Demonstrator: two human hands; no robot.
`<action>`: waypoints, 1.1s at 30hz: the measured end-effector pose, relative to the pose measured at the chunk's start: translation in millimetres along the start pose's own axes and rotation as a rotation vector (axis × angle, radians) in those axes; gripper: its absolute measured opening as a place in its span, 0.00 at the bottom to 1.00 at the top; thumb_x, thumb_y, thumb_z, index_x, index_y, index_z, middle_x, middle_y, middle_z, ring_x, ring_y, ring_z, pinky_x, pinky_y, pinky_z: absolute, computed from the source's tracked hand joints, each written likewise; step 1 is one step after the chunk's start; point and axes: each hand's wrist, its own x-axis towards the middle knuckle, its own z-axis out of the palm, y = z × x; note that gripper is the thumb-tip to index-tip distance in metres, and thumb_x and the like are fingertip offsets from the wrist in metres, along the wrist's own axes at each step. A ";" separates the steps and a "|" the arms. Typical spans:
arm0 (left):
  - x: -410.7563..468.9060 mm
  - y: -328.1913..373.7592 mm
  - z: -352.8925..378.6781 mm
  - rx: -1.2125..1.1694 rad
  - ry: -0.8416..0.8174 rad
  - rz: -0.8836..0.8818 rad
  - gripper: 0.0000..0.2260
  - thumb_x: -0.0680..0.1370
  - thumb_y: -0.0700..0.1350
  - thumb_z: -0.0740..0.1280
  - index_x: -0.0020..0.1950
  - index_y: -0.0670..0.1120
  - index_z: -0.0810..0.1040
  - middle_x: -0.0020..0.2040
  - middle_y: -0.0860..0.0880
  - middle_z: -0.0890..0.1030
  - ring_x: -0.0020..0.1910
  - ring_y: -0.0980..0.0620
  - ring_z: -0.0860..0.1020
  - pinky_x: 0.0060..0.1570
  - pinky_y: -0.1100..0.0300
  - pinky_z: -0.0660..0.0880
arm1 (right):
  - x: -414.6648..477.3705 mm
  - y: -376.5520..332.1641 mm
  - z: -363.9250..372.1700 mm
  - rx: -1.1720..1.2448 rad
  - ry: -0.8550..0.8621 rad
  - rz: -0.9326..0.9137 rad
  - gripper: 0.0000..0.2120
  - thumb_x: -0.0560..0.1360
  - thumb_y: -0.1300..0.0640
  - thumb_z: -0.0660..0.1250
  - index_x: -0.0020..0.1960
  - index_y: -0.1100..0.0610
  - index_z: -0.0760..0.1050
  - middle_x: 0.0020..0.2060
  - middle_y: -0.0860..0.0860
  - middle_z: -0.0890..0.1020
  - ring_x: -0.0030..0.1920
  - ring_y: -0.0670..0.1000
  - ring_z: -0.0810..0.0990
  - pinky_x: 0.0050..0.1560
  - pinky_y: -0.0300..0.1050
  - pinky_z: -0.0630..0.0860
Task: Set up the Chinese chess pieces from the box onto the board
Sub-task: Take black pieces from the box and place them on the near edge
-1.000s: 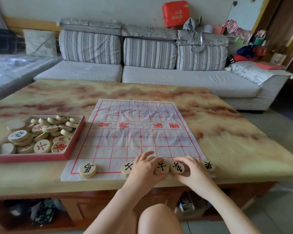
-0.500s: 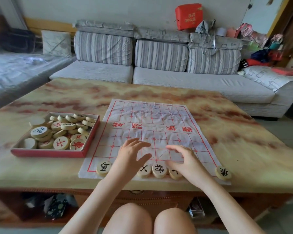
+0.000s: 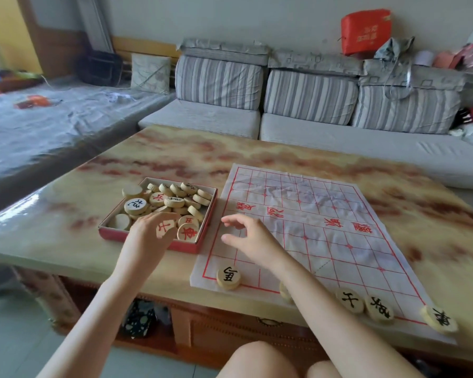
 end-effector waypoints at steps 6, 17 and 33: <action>25.3 -42.4 -24.8 0.134 0.135 -0.054 0.15 0.73 0.39 0.68 0.59 0.44 0.78 0.57 0.42 0.79 0.54 0.43 0.75 0.54 0.50 0.71 | 42.7 -26.6 37.7 -0.012 -0.030 -0.042 0.18 0.74 0.56 0.66 0.64 0.52 0.73 0.59 0.52 0.76 0.61 0.48 0.71 0.61 0.37 0.64; 67.4 -71.6 -20.4 0.253 0.041 -0.119 0.21 0.72 0.45 0.69 0.65 0.48 0.73 0.63 0.44 0.74 0.60 0.42 0.73 0.60 0.50 0.68 | 125.3 -42.0 97.2 -0.309 0.014 -0.015 0.25 0.77 0.47 0.61 0.71 0.56 0.65 0.69 0.55 0.69 0.70 0.58 0.62 0.71 0.51 0.57; 76.3 -78.6 -2.6 0.232 0.089 -0.110 0.25 0.67 0.56 0.72 0.62 0.51 0.76 0.58 0.45 0.77 0.60 0.43 0.72 0.60 0.49 0.64 | 114.6 -30.5 92.0 -0.093 0.100 -0.078 0.28 0.70 0.53 0.72 0.67 0.56 0.67 0.57 0.53 0.75 0.64 0.55 0.63 0.65 0.45 0.61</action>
